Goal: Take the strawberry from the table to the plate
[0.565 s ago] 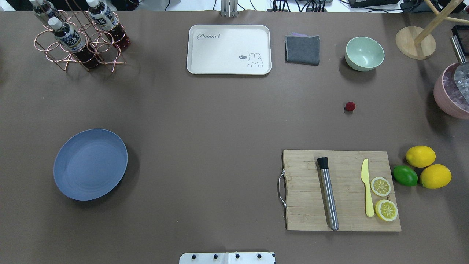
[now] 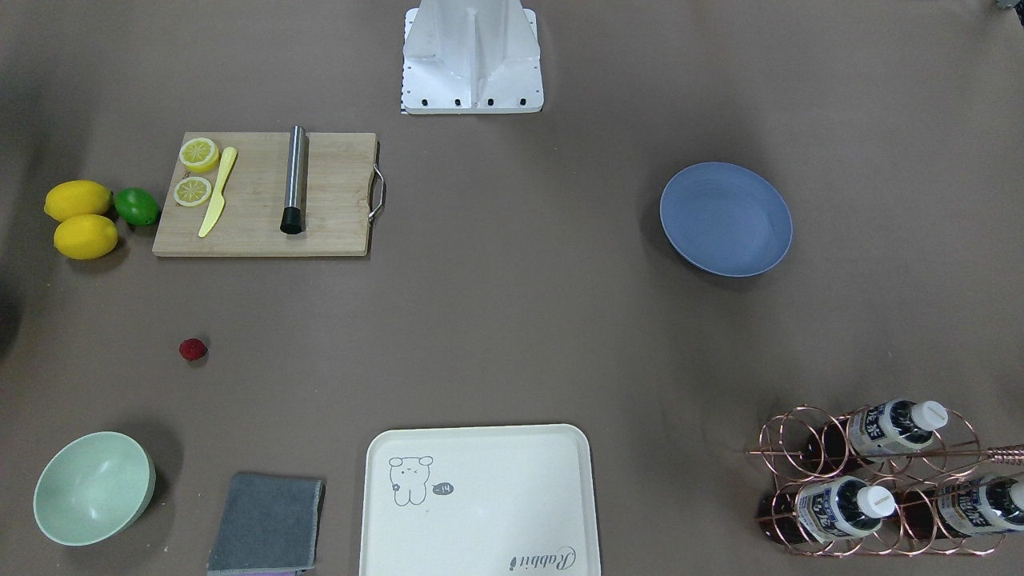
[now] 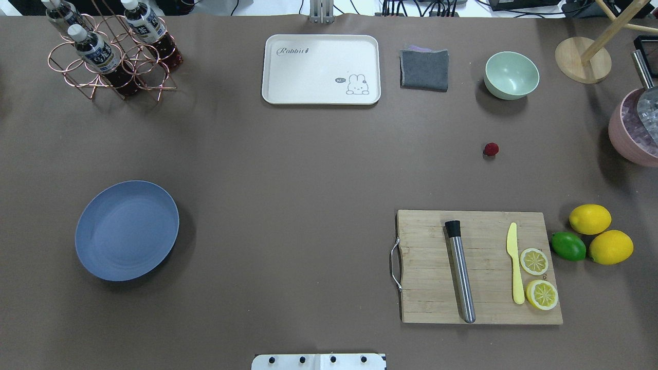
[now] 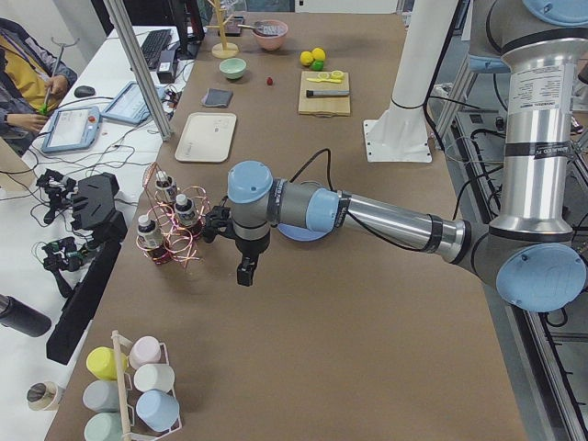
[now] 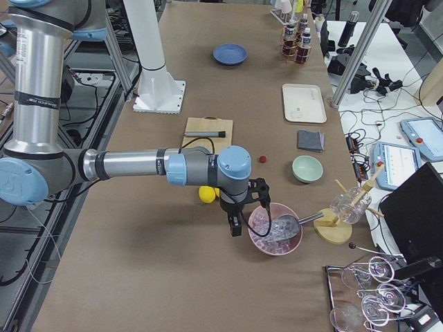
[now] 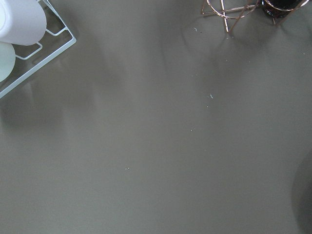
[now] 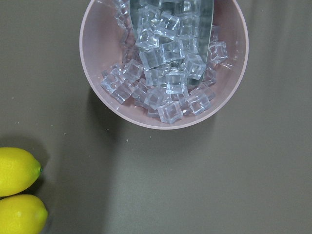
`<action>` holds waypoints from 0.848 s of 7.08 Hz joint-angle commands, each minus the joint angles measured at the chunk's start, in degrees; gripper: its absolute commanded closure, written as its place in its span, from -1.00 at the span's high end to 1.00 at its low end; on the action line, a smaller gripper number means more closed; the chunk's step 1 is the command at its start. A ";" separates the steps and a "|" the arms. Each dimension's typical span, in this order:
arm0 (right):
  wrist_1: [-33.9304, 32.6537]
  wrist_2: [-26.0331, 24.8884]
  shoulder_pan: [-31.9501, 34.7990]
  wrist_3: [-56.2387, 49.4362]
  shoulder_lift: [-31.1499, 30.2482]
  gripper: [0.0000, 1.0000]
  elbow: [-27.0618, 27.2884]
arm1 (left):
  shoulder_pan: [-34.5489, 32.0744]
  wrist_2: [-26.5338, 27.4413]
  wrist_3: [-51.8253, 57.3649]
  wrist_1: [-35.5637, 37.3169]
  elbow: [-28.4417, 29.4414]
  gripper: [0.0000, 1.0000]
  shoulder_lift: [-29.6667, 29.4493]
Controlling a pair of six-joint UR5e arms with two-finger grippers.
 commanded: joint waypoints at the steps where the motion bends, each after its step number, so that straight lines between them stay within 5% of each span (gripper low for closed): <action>1: -0.04 0.11 0.00 -0.06 -0.05 1.00 0.27 | 0.22 2.04 -0.06 -3.65 1.18 0.93 0.91; 6: -0.04 0.64 0.00 -0.06 -0.23 1.00 -0.69 | 0.22 1.53 -0.32 -3.15 2.33 0.94 0.57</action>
